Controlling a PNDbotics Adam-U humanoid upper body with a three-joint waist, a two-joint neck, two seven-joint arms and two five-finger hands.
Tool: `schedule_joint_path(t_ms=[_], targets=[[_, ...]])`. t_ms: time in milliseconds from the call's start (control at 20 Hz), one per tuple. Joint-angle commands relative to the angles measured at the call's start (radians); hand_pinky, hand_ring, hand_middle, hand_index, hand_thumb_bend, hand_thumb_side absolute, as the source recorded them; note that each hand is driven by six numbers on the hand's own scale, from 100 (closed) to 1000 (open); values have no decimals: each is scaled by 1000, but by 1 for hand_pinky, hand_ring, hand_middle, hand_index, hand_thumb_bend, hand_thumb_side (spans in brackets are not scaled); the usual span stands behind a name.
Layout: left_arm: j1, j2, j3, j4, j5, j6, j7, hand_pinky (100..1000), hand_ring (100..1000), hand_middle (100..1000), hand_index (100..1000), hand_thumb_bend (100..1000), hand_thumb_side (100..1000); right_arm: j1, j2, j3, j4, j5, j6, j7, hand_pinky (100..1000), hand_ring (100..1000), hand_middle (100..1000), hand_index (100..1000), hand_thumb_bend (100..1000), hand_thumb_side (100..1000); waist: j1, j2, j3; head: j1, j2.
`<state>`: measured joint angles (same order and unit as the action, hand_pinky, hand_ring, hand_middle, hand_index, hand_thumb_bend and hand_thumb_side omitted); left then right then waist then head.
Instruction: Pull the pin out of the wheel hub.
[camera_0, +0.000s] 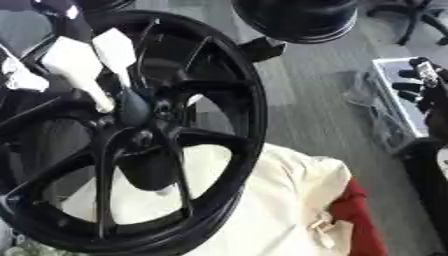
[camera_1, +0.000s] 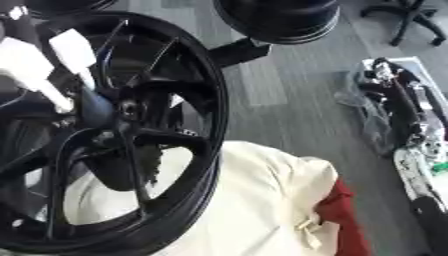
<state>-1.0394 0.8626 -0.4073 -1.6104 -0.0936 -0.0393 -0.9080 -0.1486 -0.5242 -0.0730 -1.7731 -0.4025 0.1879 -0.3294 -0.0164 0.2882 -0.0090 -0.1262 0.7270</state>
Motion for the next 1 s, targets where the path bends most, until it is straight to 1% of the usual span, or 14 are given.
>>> schedule_joint_path(t_ms=[50, 350, 700, 850, 1000], targets=[[-10, 42, 49, -30, 30, 14, 1, 693, 518, 386, 195, 106, 100, -4, -25, -11, -10, 2, -3, 1, 854, 722, 714, 823, 100, 627, -1, -26, 2, -6, -2], [22, 79, 118, -67, 83, 34, 2, 691, 514, 380, 195, 101, 100, 1, -25, -14, -9, 1, -3, -3, 854, 722, 714, 823, 100, 625, 0, -31, 9, -15, 6], [90, 148, 200, -114, 131, 48, 64, 690, 510, 375, 194, 100, 100, 10, -27, -19, -8, 2, -5, -7, 854, 722, 714, 823, 100, 623, -3, -37, 20, -20, 14], [154, 196, 251, -131, 156, 50, 119, 689, 509, 373, 194, 102, 100, 14, -25, -24, -8, 1, -6, -11, 854, 722, 714, 823, 100, 622, -8, -37, 32, -17, 17], [231, 241, 308, -136, 167, 52, 182, 689, 508, 369, 194, 102, 100, 19, -23, -29, -8, 1, -8, -16, 854, 722, 714, 823, 100, 621, -13, -39, 50, -3, 21]])
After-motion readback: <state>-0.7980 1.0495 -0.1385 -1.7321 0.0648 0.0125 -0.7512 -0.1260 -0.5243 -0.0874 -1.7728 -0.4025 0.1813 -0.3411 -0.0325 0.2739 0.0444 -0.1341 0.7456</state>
